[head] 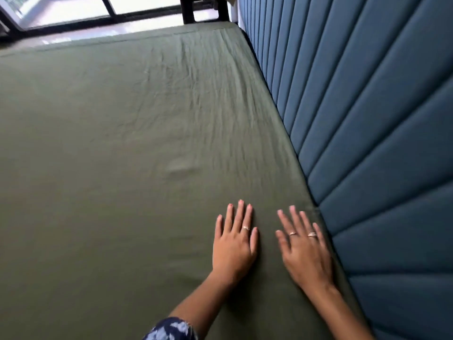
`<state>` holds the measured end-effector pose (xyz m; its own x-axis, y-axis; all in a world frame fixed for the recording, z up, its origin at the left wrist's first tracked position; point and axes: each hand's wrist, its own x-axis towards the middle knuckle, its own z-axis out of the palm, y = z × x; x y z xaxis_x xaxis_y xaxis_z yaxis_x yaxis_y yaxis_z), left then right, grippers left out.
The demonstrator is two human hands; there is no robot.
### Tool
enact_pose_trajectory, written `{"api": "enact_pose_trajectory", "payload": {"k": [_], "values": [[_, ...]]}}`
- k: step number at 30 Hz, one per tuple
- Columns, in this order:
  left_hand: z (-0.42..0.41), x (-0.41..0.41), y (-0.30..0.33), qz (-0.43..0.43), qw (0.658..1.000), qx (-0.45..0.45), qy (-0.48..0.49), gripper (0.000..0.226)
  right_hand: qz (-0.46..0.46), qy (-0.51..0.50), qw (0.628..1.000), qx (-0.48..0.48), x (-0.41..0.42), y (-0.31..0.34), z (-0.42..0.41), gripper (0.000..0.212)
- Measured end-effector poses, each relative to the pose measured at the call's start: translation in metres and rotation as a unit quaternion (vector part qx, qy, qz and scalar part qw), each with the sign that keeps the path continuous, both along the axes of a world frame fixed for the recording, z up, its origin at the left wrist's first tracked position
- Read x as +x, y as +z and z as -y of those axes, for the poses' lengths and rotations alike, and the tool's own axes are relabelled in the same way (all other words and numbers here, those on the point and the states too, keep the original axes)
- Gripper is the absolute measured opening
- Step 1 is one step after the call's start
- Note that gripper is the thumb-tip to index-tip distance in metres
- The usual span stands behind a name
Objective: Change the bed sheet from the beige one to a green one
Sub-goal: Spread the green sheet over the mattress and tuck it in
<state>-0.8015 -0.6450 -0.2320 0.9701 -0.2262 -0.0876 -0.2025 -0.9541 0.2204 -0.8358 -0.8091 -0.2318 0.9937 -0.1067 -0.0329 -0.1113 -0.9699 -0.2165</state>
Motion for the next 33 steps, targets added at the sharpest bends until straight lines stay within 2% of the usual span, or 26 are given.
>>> {"api": "enact_pose_trajectory", "payload": {"k": [4, 7, 10, 12, 16, 17, 19, 21, 24, 26, 29, 31, 33], "values": [[-0.001, -0.111, 0.015, -0.035, 0.998, -0.032, -0.042, 0.054, -0.038, -0.121, 0.992, 0.024, -0.055, 0.023, -0.003, 0.059], [-0.028, -0.170, 0.023, -0.018, 0.999, 0.002, -0.051, 0.053, -0.017, -0.060, 0.996, 0.057, -0.109, 0.036, -0.061, 0.057], [-0.083, -0.219, 0.030, -0.027, 0.994, 0.008, 0.106, 0.060, -0.042, 0.087, 0.994, 0.055, -0.169, 0.037, -0.107, 0.054], [-0.113, -0.249, 0.032, -0.028, 0.981, 0.023, 0.190, 0.068, -0.055, 0.135, 0.988, 0.040, -0.195, 0.035, -0.100, 0.053], [-0.090, -0.284, 0.029, -0.002, 0.980, 0.036, 0.197, 0.062, 0.000, 0.036, 0.999, -0.007, -0.223, 0.029, -0.030, 0.054], [-0.076, -0.295, 0.026, 0.007, 0.984, 0.024, 0.176, 0.061, 0.002, 0.012, 1.000, -0.021, -0.234, 0.030, -0.014, 0.051], [-0.042, -0.316, 0.031, 0.000, 0.998, -0.011, 0.064, 0.057, -0.014, -0.026, 0.999, -0.031, -0.250, 0.036, 0.011, 0.048], [-0.024, -0.342, 0.046, -0.032, 0.998, -0.011, -0.046, 0.058, -0.065, -0.056, 0.996, -0.039, -0.263, 0.047, 0.019, 0.056], [-0.047, -0.364, 0.066, -0.034, 0.996, 0.001, -0.088, 0.057, -0.086, -0.078, 0.992, -0.046, -0.263, 0.067, -0.005, 0.061], [-0.097, -0.365, 0.067, 0.007, 1.000, -0.019, -0.022, 0.054, -0.071, -0.022, 0.996, -0.046, -0.252, 0.077, -0.053, 0.063], [-0.199, -0.363, 0.059, 0.044, 0.985, -0.004, 0.166, 0.055, -0.065, 0.119, 0.990, -0.032, -0.225, 0.075, -0.145, 0.063], [-0.274, -0.377, 0.055, 0.011, 0.957, 0.003, 0.291, 0.059, -0.092, 0.198, 0.976, -0.009, -0.214, 0.066, -0.218, 0.063], [-0.337, -0.406, 0.052, -0.012, 0.945, 0.019, 0.326, 0.060, -0.109, 0.251, 0.962, 0.017, -0.223, 0.054, -0.289, 0.065]]}}
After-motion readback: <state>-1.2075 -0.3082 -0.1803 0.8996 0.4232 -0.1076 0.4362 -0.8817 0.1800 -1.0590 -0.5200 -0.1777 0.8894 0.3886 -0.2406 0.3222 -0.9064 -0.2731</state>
